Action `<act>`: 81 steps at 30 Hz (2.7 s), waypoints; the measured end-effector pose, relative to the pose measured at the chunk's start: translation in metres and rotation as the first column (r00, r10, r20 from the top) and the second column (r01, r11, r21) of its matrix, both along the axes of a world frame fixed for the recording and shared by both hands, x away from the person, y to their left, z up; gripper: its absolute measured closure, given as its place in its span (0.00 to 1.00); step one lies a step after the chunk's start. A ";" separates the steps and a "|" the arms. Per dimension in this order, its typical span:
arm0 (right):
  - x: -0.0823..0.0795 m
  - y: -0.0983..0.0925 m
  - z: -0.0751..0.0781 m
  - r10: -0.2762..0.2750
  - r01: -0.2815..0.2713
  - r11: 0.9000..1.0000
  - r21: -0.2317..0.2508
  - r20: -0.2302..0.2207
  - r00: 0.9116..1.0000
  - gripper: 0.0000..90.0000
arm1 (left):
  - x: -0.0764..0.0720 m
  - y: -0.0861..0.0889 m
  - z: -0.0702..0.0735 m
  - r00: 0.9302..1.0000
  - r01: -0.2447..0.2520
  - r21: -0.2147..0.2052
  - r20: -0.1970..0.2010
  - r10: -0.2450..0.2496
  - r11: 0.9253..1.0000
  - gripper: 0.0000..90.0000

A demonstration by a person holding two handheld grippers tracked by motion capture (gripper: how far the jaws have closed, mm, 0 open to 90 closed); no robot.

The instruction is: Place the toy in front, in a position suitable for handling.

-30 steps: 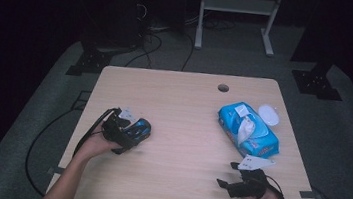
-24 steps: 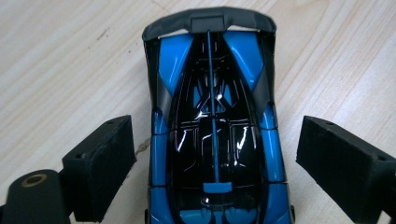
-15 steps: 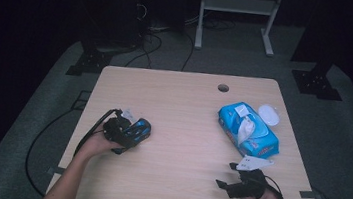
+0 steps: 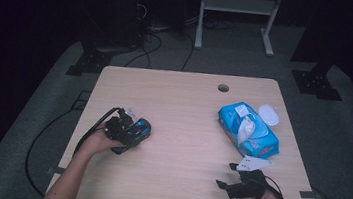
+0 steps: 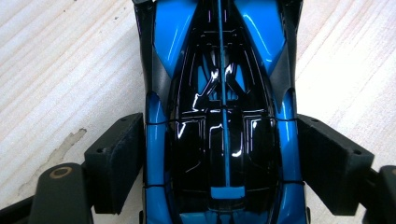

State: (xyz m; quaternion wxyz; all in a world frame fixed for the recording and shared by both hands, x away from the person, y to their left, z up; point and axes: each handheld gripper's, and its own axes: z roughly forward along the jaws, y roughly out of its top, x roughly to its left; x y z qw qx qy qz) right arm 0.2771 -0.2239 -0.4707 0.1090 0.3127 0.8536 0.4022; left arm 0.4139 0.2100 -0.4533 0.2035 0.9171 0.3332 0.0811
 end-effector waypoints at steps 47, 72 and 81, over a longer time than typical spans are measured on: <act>-0.001 -0.001 0.001 0.003 -0.003 1.000 -0.006 0.008 1.000 0.22 | 0.004 -0.007 0.007 0.996 -0.022 0.092 -0.084 0.030 0.996 0.29; 0.000 -0.001 0.002 -0.002 0.002 1.000 -0.004 0.017 1.000 0.22 | 0.000 -0.003 0.023 0.998 -0.038 0.070 -0.052 0.042 0.997 0.29; 0.000 -0.007 0.007 -0.030 0.030 1.000 0.008 0.033 0.999 0.22 | -0.010 -0.052 0.045 0.998 0.069 0.059 -0.012 -0.069 0.996 0.29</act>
